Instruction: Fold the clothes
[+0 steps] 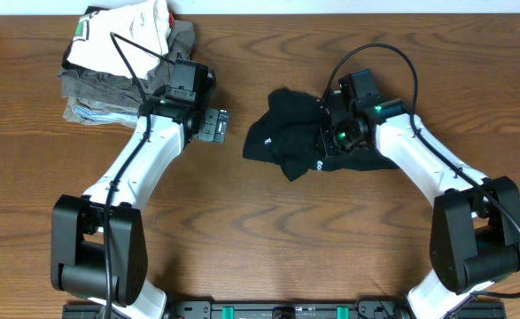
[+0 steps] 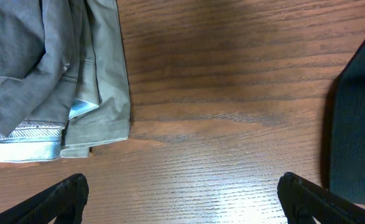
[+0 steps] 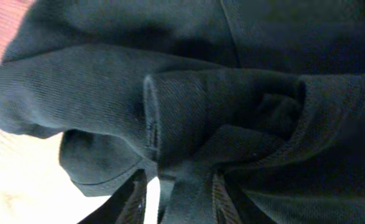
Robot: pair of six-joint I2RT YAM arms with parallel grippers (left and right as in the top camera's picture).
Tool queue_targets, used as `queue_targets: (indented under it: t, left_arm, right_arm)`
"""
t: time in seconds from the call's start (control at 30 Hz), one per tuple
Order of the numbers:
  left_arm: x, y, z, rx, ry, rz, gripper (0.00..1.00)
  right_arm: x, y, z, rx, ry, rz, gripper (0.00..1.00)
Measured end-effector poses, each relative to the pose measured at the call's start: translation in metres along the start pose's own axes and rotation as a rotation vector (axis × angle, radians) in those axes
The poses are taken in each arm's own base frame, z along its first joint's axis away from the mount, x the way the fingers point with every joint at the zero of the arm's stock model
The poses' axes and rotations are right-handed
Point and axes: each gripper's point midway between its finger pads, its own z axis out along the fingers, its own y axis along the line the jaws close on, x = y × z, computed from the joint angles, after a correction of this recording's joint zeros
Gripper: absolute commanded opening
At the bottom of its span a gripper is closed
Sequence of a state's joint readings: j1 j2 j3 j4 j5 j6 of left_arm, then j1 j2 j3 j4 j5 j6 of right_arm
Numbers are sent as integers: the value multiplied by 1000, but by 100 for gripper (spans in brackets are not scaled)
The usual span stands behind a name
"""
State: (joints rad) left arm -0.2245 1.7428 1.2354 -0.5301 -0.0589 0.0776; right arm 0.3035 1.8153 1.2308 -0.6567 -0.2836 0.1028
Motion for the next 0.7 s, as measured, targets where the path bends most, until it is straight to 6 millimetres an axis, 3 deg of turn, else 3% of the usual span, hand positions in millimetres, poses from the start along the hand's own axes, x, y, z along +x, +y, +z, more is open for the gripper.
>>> queue_targets:
  t: [0.2,0.33,0.7]
  left_arm:
    - [0,0,0,0,0,0,98]
    - [0,0,0,0,0,0,98]
    - [0,0,0,0,0,0,98]
  right_arm:
    - [-29,-1,-15,-8,-90,-8,47]
    - [-48,-15,-28,42,-163,-2,49]
    - [-51,-35,-27,139,-176,19,44]
